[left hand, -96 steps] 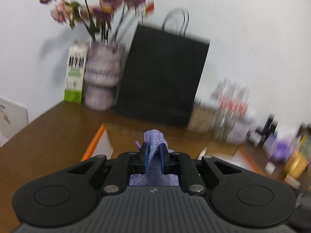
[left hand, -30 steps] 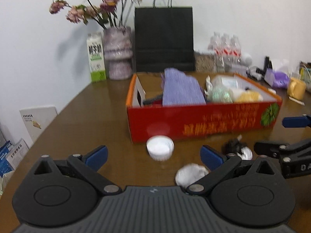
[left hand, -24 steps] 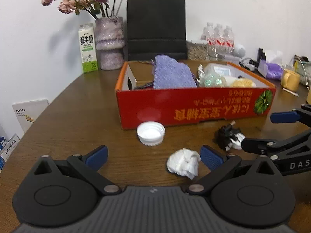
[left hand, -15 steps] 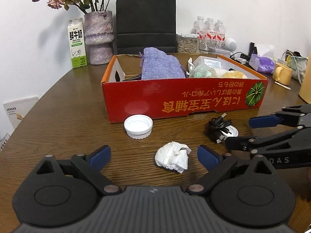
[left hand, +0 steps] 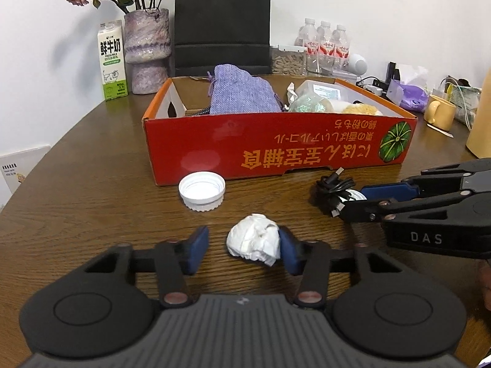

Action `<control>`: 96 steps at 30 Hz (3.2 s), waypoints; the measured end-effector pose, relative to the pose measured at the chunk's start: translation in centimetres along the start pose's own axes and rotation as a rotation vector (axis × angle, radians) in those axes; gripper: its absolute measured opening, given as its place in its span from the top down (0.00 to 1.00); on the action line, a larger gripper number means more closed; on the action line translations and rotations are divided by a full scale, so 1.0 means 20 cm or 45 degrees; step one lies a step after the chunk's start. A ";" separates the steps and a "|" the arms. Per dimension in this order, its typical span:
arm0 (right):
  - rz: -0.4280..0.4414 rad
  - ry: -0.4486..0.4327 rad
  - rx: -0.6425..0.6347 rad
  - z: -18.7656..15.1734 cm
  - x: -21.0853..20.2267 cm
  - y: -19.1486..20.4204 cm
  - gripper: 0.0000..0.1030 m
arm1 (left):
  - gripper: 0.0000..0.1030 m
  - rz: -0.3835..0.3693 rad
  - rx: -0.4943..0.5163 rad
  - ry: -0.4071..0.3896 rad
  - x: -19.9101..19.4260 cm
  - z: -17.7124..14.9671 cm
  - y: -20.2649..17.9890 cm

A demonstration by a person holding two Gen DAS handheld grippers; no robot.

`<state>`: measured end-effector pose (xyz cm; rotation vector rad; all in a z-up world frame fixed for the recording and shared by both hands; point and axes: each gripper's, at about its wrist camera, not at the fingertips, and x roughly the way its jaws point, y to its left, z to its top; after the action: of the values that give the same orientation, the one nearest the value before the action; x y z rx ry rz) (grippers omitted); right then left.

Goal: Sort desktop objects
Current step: 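Grasp the white tissue with the left gripper while the right gripper grasps a white cap, then carry the tissue and white cap into the box and open both grippers, then withdraw both grippers from the box back toward the table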

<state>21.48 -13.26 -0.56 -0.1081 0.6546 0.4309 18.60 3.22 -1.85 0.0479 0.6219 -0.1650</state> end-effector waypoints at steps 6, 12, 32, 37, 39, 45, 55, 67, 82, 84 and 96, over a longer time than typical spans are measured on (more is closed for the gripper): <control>0.003 -0.023 0.000 -0.03 -0.06 0.00 0.74 | 0.75 -0.005 -0.040 -0.005 -0.03 0.00 0.01; -0.033 -0.048 0.011 -0.06 -0.17 -0.04 0.74 | 0.75 0.010 -0.071 -0.035 -0.08 -0.01 0.03; -0.060 -0.408 0.027 0.43 -0.32 -0.13 0.74 | 0.75 0.048 -0.111 -0.410 -0.15 0.55 0.00; -0.065 -0.417 0.051 0.53 -0.18 -0.17 0.74 | 0.75 0.071 -0.141 -0.411 -0.02 0.64 0.02; -0.074 -0.406 0.063 0.55 -0.11 -0.18 0.74 | 0.75 0.089 -0.147 -0.397 0.04 0.65 0.02; -0.083 -0.366 0.098 0.51 0.08 -0.24 0.74 | 0.75 0.124 -0.168 -0.369 0.23 0.64 0.06; -0.066 -0.279 0.099 0.43 0.18 -0.26 0.74 | 0.75 0.155 -0.094 -0.276 0.35 0.53 0.05; -0.100 -0.254 0.078 0.41 0.21 -0.23 0.73 | 0.60 0.179 -0.080 -0.313 0.34 0.52 0.04; -0.201 -0.351 0.097 0.40 0.11 -0.25 0.00 | 0.00 0.304 -0.076 -0.463 0.24 0.52 0.01; -0.203 -0.352 0.096 0.40 0.11 -0.26 0.00 | 0.00 0.309 -0.067 -0.459 0.24 0.52 0.00; -0.205 -0.382 0.078 0.40 0.08 -0.24 0.00 | 0.00 0.281 -0.085 -0.486 0.21 0.51 0.01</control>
<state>29.17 -15.11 4.58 -0.0358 0.3603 0.2642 27.87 1.87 4.00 0.0198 0.2378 0.0609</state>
